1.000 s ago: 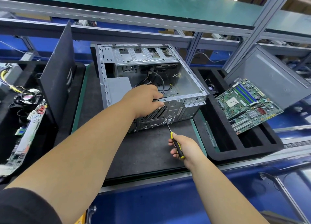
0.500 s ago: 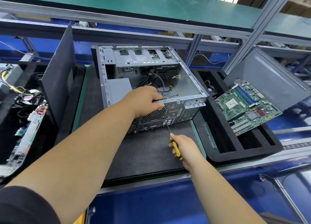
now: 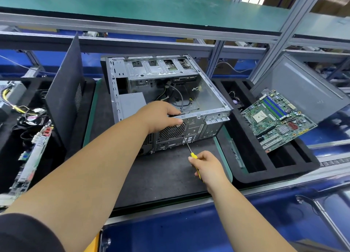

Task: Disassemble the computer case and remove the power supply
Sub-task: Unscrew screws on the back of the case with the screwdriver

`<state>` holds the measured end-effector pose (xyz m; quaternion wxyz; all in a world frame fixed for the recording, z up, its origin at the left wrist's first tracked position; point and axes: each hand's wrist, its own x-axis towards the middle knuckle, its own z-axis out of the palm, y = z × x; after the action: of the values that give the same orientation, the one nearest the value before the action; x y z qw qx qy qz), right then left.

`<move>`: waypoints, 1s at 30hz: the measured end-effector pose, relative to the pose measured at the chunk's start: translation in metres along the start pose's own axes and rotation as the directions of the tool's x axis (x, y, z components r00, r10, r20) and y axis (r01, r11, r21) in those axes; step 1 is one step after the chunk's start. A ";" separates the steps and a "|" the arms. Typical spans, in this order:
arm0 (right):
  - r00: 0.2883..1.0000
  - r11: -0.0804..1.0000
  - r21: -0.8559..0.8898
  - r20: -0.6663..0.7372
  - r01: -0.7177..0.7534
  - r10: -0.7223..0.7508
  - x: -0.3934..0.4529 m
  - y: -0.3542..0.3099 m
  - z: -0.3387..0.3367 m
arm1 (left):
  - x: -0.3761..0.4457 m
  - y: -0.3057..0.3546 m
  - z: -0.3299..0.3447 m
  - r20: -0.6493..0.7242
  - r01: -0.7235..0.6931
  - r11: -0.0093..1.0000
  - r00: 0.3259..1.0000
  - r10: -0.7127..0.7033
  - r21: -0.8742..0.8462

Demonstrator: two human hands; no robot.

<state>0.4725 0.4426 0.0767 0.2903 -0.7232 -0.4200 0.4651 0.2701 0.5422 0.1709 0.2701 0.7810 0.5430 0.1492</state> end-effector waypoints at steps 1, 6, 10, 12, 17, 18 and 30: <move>0.999 0.999 -0.044 -0.028 0.026 -0.027 0.001 0.000 0.001 | 0.000 0.000 0.000 -0.002 -0.002 1.000 1.000 0.002 0.001; 0.994 0.975 -0.209 -0.061 0.074 -0.089 0.000 -0.003 0.001 | -0.002 -0.002 0.001 -0.018 -0.004 1.000 1.000 0.004 -0.004; 1.000 0.996 -0.088 0.020 -0.014 0.016 0.000 -0.004 0.000 | -0.001 -0.002 0.002 0.000 -0.007 0.999 1.000 0.007 0.031; 1.000 0.997 -0.075 0.021 -0.002 0.003 0.000 -0.003 -0.001 | -0.001 -0.003 0.002 0.004 -0.010 0.999 1.000 0.010 0.033; 0.999 0.996 -0.077 -0.027 0.035 -0.037 0.001 -0.001 -0.002 | -0.001 -0.003 0.002 -0.007 -0.007 1.000 1.000 0.007 0.020; 0.999 0.996 -0.084 -0.033 0.039 -0.042 0.001 -0.001 -0.001 | -0.001 -0.003 0.002 -0.011 -0.004 1.000 1.000 0.004 0.015; 0.996 0.996 0.068 0.069 -0.064 0.059 -0.004 -0.007 0.003 | -0.003 -0.002 0.002 -0.041 -0.004 1.000 0.999 0.005 0.022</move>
<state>0.4667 0.4422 0.0834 0.2867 -0.7093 -0.3903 0.5123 0.2687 0.5397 0.1678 0.2500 0.7819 0.5484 0.1596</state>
